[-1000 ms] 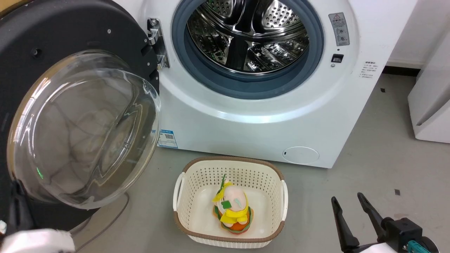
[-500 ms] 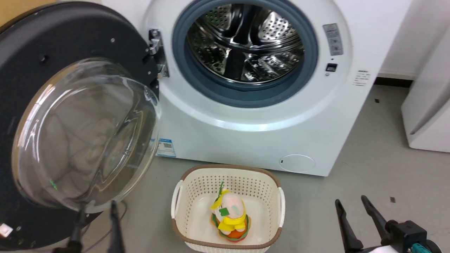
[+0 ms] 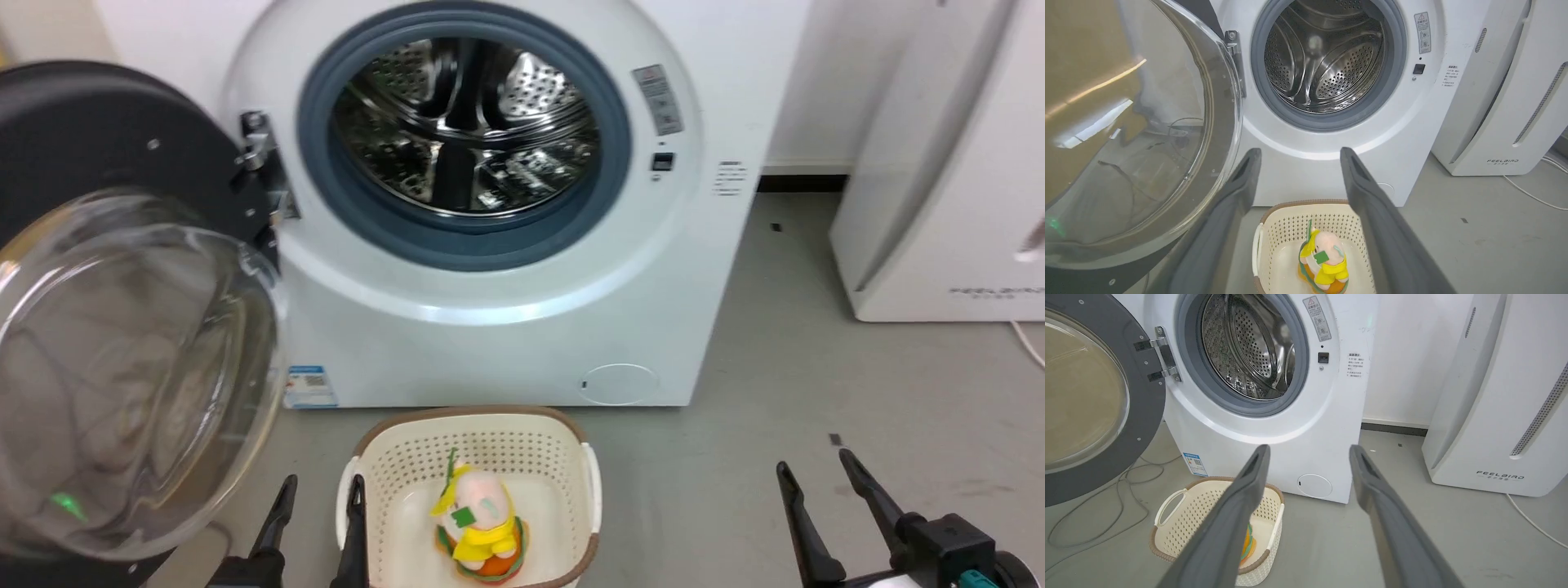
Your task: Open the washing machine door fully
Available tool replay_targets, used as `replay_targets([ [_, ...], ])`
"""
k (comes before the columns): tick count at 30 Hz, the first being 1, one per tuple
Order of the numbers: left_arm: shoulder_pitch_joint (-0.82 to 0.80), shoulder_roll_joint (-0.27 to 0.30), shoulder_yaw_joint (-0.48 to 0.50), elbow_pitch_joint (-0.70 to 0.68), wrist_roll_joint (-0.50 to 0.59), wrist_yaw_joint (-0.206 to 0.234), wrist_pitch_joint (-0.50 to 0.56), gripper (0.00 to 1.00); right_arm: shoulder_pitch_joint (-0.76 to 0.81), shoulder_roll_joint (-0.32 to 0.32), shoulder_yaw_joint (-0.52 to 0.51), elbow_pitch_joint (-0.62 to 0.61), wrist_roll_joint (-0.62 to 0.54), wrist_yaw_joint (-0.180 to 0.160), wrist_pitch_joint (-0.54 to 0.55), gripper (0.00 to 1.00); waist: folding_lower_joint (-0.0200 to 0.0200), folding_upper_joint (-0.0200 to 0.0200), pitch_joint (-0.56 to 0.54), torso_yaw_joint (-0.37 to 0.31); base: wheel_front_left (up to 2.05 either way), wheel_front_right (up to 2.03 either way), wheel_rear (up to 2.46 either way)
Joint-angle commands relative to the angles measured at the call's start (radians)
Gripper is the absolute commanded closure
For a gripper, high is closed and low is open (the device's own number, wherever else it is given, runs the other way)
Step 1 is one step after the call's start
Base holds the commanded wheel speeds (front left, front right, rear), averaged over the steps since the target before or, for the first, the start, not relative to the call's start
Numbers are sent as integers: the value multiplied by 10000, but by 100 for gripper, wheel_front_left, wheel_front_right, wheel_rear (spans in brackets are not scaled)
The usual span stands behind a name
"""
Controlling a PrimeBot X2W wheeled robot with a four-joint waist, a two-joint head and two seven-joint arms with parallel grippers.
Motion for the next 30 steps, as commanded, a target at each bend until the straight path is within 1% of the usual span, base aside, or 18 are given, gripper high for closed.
replay_targets([
  [1,-123,-32,4,69,29,-7,2,0,156,26,3,-108,-65,8,44,0,0,0,-33,-194,0,0,0],
  [8,-107,-92,6,258,-82,23,-38,0,287,26,-19,-305,-58,8,146,0,0,0,-28,-437,0,0,0],
  [9,-7,-92,-23,242,-90,4,-4,100,157,0,-21,-259,0,0,157,100,0,0,-28,-441,0,0,0],
  [30,-221,-390,381,232,377,-344,349,100,-94,2,-32,-157,-91,1,269,100,0,0,24,-400,0,0,0],
])
